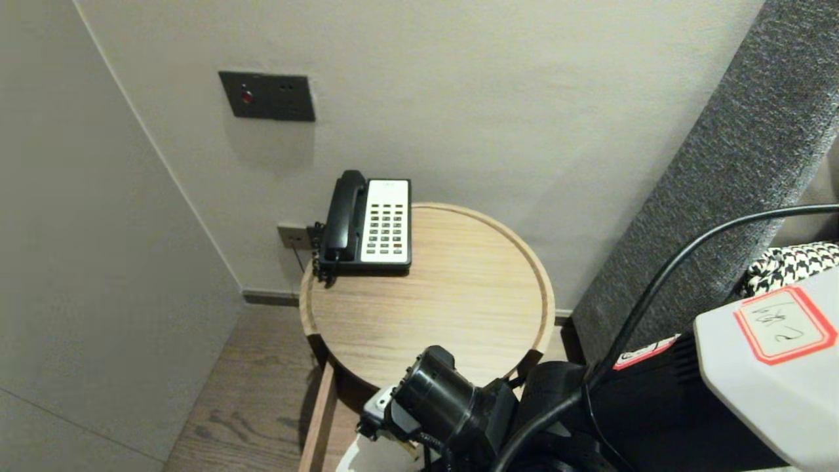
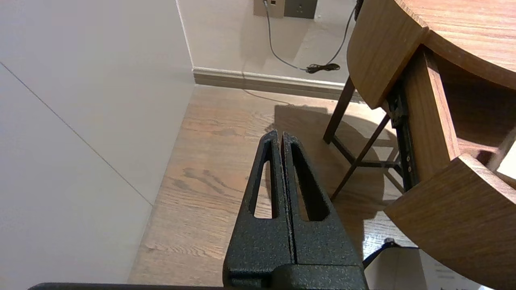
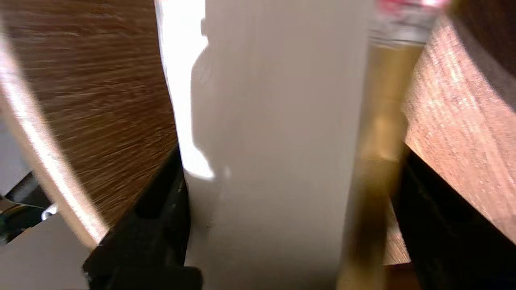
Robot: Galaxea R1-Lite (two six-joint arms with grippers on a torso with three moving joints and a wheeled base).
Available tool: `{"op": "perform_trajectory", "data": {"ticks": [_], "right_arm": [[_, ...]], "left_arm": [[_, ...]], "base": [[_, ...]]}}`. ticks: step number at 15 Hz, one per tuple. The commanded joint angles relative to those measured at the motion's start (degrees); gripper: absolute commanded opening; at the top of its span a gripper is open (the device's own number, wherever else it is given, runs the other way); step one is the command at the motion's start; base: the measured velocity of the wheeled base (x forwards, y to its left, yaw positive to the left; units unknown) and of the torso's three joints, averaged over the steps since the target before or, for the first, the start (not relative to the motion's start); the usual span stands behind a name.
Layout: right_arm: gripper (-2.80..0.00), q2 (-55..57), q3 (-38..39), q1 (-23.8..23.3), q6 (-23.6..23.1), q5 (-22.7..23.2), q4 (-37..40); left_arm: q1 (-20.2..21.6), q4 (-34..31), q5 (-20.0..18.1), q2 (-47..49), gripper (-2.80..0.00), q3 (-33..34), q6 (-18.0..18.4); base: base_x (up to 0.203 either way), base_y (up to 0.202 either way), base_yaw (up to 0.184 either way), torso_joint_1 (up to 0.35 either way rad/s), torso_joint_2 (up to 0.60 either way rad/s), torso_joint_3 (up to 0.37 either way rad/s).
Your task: Put the tissue on the table in the drawer one by one
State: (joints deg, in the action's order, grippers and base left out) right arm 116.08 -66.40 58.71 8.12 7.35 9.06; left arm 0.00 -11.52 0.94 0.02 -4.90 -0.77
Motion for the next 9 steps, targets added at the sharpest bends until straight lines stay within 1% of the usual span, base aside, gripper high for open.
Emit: {"op": "perform_trajectory", "data": {"ticks": [1,4,9], "right_arm": [[0.00,-1.86,0.09,0.01,0.05,0.03,0.21],[0.00,-4.75,0.99,0.09,0.25,0.03,0.34],[0.00,-6.40,1.63,0.18,0.77,0.12,0.35]], "left_arm": [[0.00,-0.08,0.03,-0.02,-2.80,0.01,-0.02],[0.00,-0.08,0.03,-0.02,-2.80,-0.02,-0.02],[0.00,-0.08,0.03,-0.02,-2.80,-0.02,-0.02]], "base": [[0.000,0.000,0.000,0.000,0.00,0.000],[0.000,0.000,0.000,0.000,0.00,0.000],[0.000,0.000,0.000,0.000,0.00,0.000]]}}
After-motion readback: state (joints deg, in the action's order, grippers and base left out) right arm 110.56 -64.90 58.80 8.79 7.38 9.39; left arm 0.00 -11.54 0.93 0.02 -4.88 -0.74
